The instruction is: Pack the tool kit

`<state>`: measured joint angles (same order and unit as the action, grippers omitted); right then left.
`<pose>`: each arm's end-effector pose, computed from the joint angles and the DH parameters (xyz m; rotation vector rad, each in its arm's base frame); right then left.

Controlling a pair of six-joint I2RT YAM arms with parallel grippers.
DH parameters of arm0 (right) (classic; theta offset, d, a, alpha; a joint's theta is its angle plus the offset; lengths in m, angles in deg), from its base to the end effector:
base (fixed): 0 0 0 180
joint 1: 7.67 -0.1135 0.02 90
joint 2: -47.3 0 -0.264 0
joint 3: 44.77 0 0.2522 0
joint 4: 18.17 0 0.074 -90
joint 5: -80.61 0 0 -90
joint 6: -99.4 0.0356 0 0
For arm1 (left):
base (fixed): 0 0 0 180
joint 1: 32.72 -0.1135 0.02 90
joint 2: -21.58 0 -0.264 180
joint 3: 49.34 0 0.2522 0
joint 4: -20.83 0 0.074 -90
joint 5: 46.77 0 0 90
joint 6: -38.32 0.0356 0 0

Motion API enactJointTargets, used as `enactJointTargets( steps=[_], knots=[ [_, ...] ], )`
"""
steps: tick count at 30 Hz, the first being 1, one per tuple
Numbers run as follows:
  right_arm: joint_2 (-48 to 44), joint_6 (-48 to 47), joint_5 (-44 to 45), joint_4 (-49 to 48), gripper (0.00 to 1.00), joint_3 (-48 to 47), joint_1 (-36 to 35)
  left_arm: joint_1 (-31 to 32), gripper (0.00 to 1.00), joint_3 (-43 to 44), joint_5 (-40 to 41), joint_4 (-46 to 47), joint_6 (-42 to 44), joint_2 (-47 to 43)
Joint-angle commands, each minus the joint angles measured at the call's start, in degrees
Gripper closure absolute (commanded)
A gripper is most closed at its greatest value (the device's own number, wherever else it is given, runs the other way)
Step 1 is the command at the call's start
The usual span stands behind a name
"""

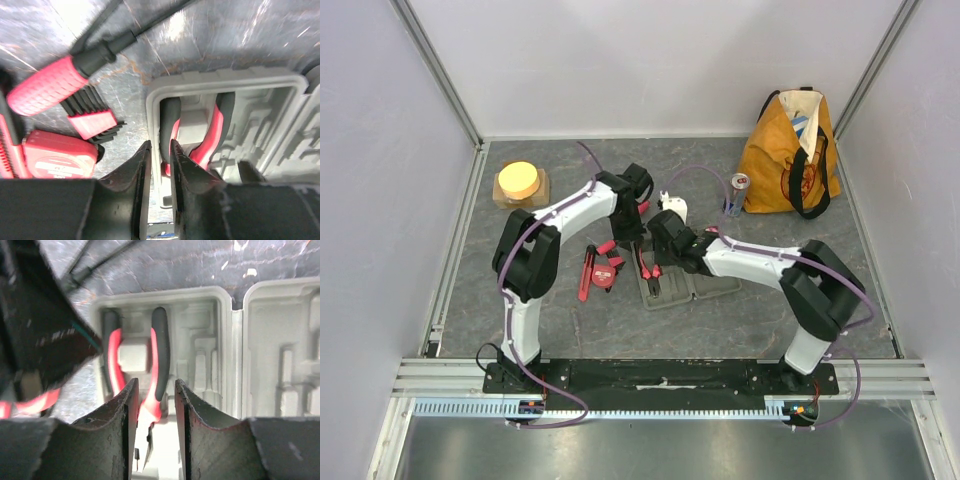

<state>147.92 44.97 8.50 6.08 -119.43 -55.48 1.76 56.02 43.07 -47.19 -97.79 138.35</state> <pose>0.2529 0.2627 0.1797 -0.1203 2.4090 0.2966 0.3348 -0.2301 0.1916 -0.3033 2.9818 -0.1825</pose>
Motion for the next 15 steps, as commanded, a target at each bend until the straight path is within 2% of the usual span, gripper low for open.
enactJointTargets(
  steps=[1, 7, 12, 15],
  knots=[
    [-7.80, 0.81, 2.41, -0.20, 0.57, 0.70, 0.17, -1.96, 0.71, 3.51, 3.77, 1.52, 2.78, -6.72],
    [-12.90, 2.74, 4.34, 1.99, 0.51, 3.94, 1.67, -3.10, 0.61, -3.59, 0.43, 6.17, 5.94, -10.59],
    [-16.15, 4.68, 4.26, 3.67, 0.48, 7.20, 3.78, -3.28, 0.58, -13.26, -9.84, 16.53, 8.22, -13.06],
    [-17.38, 5.30, 3.82, 4.11, 0.48, 8.43, 4.66, -3.10, 0.54, -15.91, -14.41, 20.67, 9.63, -11.92]
  ],
)
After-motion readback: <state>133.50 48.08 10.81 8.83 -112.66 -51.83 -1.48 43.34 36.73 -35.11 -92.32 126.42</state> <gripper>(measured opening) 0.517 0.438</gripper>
